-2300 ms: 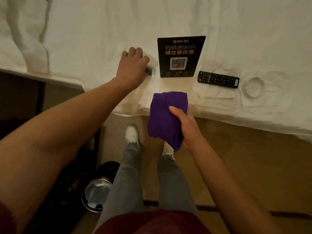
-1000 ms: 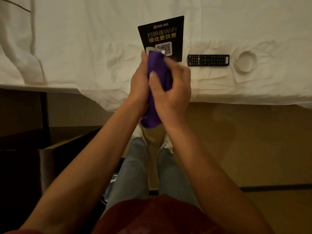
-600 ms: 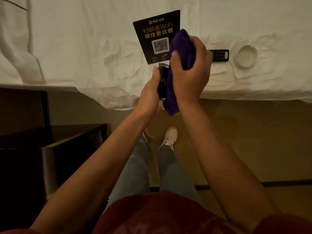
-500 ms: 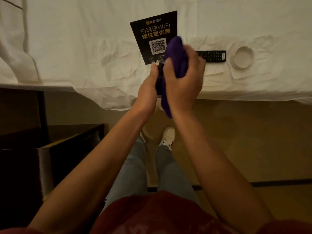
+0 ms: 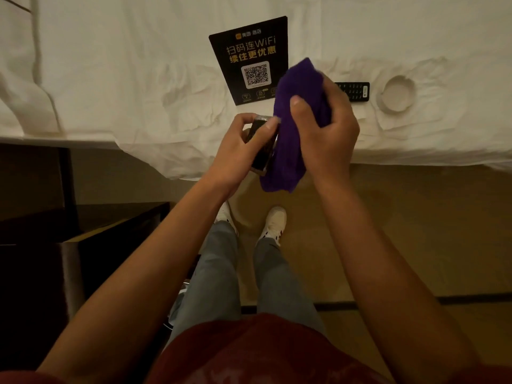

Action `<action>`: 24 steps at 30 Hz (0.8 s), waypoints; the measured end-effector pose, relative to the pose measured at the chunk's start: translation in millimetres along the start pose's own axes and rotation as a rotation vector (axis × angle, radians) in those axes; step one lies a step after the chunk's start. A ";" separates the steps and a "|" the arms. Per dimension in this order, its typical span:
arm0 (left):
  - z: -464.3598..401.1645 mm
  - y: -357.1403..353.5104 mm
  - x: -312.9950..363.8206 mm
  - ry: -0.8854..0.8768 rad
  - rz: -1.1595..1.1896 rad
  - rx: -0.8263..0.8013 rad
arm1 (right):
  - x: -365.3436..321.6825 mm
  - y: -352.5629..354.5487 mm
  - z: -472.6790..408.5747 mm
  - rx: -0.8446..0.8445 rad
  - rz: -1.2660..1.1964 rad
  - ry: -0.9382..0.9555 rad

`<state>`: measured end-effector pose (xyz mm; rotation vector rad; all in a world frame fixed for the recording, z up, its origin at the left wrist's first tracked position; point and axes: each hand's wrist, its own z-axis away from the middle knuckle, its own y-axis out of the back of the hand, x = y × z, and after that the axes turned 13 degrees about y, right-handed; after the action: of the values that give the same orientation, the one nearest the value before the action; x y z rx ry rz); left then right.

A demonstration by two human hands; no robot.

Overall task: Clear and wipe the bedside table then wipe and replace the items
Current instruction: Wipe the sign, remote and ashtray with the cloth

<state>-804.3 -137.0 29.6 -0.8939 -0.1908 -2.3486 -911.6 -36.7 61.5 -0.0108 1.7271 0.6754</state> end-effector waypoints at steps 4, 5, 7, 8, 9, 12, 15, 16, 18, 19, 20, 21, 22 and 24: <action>-7.3 -5.0 21.9 -0.096 -0.034 0.089 | -3.6 -10.5 3.6 -0.044 0.162 0.175; -10.5 -5.6 24.5 -0.092 -0.029 0.106 | -4.8 -13.4 9.9 -0.044 0.194 0.197; -14.4 -6.3 25.3 -0.055 -0.010 0.133 | -6.6 -17.6 23.7 -0.046 0.210 0.195; -15.4 -6.2 24.7 -0.033 0.024 0.137 | -7.5 -18.9 32.2 -0.060 0.198 0.184; -16.1 -5.7 24.3 -0.007 0.080 0.139 | -8.5 -19.4 41.8 -0.086 0.185 0.175; -17.6 2.2 25.4 0.066 0.217 0.136 | -8.9 -17.6 69.3 -0.182 0.146 0.162; -11.7 5.7 21.8 0.101 0.213 0.051 | -4.3 -13.5 65.5 -0.126 0.112 0.122; -6.5 4.6 18.8 0.127 0.203 -0.009 | -2.3 -12.4 56.4 -0.058 0.105 0.105; 4.6 1.3 11.7 0.165 0.165 -0.100 | 0.2 -10.5 31.5 0.093 0.050 0.046; 8.1 -0.9 9.4 0.159 0.143 -0.112 | 0.0 -9.7 18.4 0.145 0.003 0.020; 10.6 -3.6 9.1 0.135 0.141 -0.102 | -0.5 -9.2 7.5 0.175 -0.031 0.012; 11.4 -6.9 10.3 0.108 0.160 -0.076 | -1.6 -9.3 -0.1 0.188 -0.039 0.024; 10.6 -9.8 13.0 0.084 0.193 -0.045 | -3.4 -10.5 -3.4 0.186 -0.033 0.046; 5.4 -13.9 21.8 0.039 0.256 0.016 | -9.3 -13.3 2.0 0.157 -0.048 0.060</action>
<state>-822.3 -134.9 48.8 -0.8132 -0.0735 -2.1223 -902.5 -50.0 63.9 0.0370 1.8274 0.5067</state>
